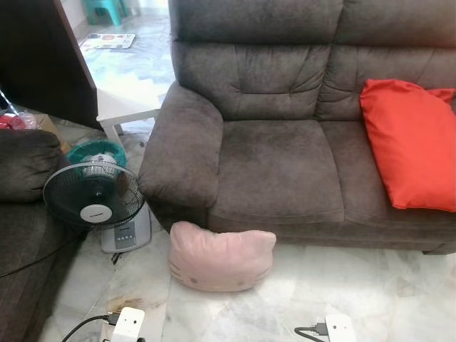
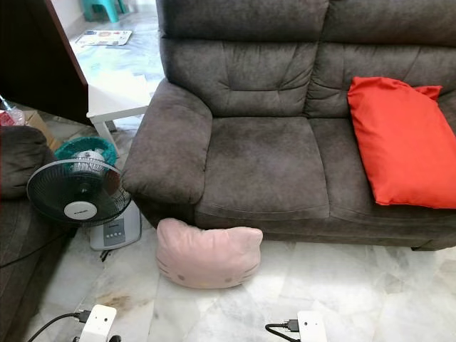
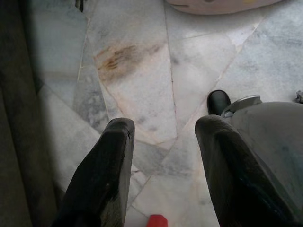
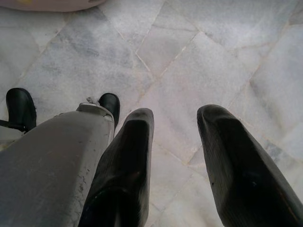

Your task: Move the pillow to the sofa from floor

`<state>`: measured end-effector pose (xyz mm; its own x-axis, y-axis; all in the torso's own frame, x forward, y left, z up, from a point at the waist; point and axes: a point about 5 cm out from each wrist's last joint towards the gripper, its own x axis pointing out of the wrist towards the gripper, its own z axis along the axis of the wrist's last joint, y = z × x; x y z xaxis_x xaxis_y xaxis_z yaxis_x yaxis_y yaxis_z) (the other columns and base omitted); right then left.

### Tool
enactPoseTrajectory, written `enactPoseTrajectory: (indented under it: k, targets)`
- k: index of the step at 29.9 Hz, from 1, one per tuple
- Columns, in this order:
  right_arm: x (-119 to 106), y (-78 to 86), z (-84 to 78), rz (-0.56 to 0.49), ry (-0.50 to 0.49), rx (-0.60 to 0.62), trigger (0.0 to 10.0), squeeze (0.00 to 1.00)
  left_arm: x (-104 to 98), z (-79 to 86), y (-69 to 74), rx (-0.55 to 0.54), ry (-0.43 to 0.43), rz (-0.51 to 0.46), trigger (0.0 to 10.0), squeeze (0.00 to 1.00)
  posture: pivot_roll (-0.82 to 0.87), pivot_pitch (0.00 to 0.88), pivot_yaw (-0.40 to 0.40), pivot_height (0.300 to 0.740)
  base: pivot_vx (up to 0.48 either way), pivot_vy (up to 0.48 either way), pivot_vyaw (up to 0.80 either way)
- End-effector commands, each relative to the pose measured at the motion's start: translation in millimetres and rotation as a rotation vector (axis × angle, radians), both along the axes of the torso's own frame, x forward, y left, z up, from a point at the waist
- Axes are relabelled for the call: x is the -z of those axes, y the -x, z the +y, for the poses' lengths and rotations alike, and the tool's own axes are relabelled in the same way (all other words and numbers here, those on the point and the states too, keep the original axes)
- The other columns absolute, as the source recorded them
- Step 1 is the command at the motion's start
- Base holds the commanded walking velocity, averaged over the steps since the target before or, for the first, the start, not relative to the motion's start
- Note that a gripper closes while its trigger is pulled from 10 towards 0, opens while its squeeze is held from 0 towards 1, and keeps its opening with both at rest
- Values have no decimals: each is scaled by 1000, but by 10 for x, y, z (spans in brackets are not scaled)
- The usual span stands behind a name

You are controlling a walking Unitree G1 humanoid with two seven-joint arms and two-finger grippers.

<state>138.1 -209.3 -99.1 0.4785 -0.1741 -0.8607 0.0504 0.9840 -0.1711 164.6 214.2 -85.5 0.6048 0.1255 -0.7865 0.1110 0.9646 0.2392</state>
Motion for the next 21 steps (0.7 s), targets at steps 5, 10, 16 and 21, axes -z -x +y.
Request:
enactPoseTrajectory:
  k: [5, 10, 16, 21]
  targets:
    - [14, 42, 0, 9, -13, -5, 10000, 0, 18, 17, 45, -29, 9, 12, 10000, 0, 144, 82, -15, 740, 102, 0, 0]
    - [14, 39, 4, 8, -16, -7, 10000, 0, 18, 13, 47, -30, 9, 9, 10000, 0, 142, 85, -14, 740, 301, 0, 0]
    - [14, 37, 11, 4, -28, -6, 10000, 0, 20, 11, 47, -30, 10, 10, 10000, 0, 141, 86, -14, 740, 329, 0, 0]
    - [13, 36, 12, 4, -30, -9, 10000, 0, 19, 8, 45, -29, 10, 9, 10000, 0, 142, 87, -15, 740, 338, 0, 0]
